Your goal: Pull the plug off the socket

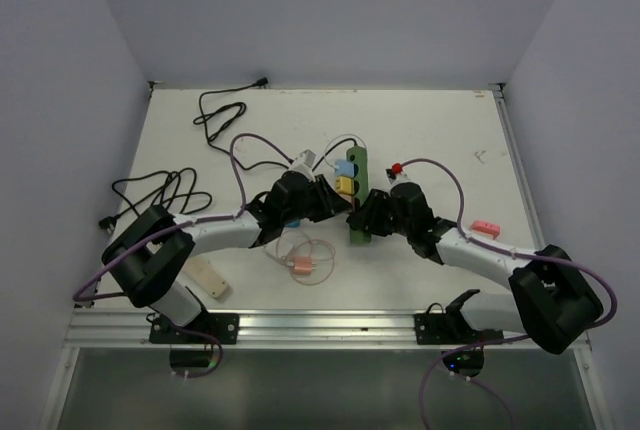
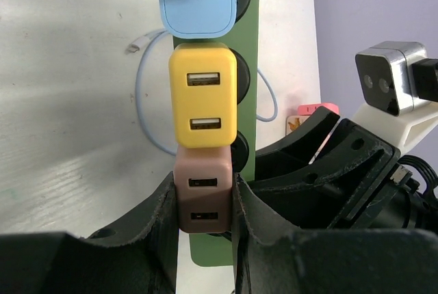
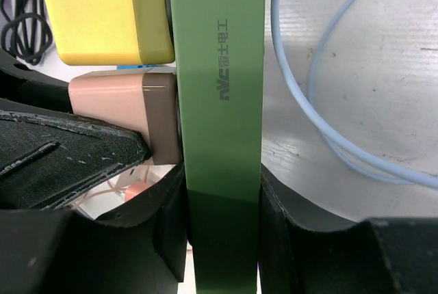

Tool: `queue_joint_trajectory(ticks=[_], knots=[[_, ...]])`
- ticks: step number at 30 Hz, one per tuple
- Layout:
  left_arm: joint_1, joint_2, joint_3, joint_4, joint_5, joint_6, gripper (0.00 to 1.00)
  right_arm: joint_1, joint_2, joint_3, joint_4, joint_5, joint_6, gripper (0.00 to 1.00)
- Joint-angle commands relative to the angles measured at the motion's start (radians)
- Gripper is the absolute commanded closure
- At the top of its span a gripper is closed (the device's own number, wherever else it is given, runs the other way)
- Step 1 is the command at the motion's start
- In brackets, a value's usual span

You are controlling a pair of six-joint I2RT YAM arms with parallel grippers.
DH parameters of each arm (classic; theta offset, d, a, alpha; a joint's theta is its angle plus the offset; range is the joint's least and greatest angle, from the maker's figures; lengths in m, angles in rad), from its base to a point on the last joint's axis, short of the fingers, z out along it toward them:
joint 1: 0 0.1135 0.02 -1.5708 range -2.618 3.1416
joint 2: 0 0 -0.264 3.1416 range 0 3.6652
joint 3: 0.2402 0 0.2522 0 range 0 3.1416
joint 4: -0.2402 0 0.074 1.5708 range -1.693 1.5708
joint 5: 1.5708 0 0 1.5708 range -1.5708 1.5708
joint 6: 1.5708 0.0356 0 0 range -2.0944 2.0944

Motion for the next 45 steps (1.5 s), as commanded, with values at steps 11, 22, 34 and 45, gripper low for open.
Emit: queue_joint_trajectory(ticks=[11, 22, 34, 45], knots=[[-0.006, -0.288, 0.016, -0.062, -0.054, -0.003, 1.00, -0.047, -0.083, 0.000, -0.215, 0.332, -0.036, 1.00], [0.036, -0.498, -0.007, -0.250, -0.132, -0.014, 1.00, -0.071, -0.086, 0.033, -0.240, 0.381, -0.088, 1.00], [0.092, -0.561, -0.082, -0.385, -0.131, 0.005, 0.95, -0.073, -0.120, 0.053, -0.120, 0.236, -0.168, 1.00], [0.188, -0.537, -0.271, -0.434, -0.131, 0.074, 0.76, -0.071, -0.137, 0.006, 0.027, 0.025, -0.218, 1.00]])
